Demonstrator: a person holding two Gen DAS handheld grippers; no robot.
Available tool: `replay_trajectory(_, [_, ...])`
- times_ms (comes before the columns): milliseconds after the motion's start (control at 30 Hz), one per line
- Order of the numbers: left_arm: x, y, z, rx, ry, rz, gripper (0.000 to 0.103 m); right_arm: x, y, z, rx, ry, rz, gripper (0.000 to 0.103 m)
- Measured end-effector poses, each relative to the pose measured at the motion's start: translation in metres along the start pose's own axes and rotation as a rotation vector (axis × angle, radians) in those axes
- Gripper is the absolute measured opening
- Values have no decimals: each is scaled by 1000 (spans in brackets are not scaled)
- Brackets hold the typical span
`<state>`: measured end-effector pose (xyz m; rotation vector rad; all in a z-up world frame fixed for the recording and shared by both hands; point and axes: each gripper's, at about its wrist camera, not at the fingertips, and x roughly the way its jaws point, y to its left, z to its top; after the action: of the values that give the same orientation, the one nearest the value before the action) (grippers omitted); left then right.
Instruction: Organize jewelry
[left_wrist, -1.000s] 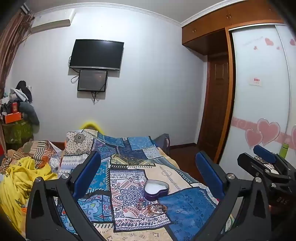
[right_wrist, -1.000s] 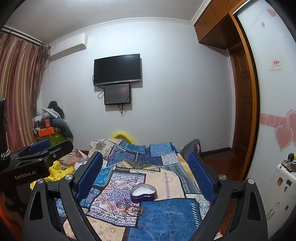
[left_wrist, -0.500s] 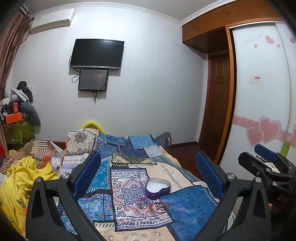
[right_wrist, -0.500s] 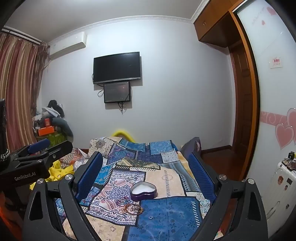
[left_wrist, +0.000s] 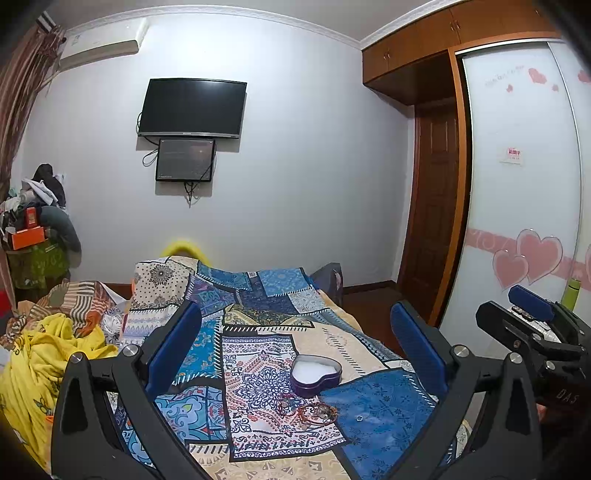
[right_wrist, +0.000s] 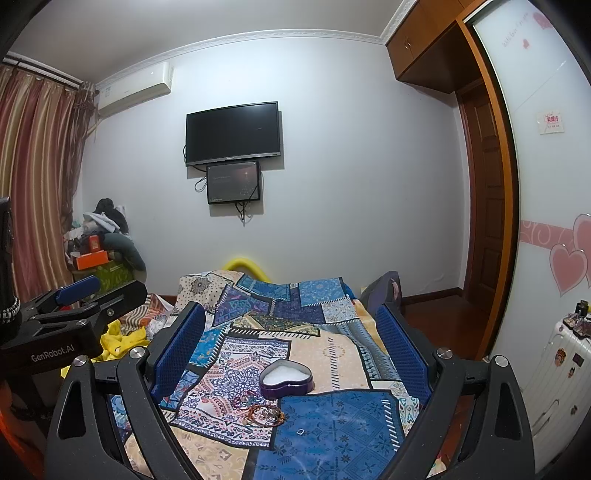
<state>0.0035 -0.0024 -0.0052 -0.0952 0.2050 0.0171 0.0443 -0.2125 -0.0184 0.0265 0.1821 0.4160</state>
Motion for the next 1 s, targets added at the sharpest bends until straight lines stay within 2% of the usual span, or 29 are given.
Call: replay_trajectory(1000, [-2,-5,1,9,-1,-7,103,-1,-3,2,-2,3,-1,92])
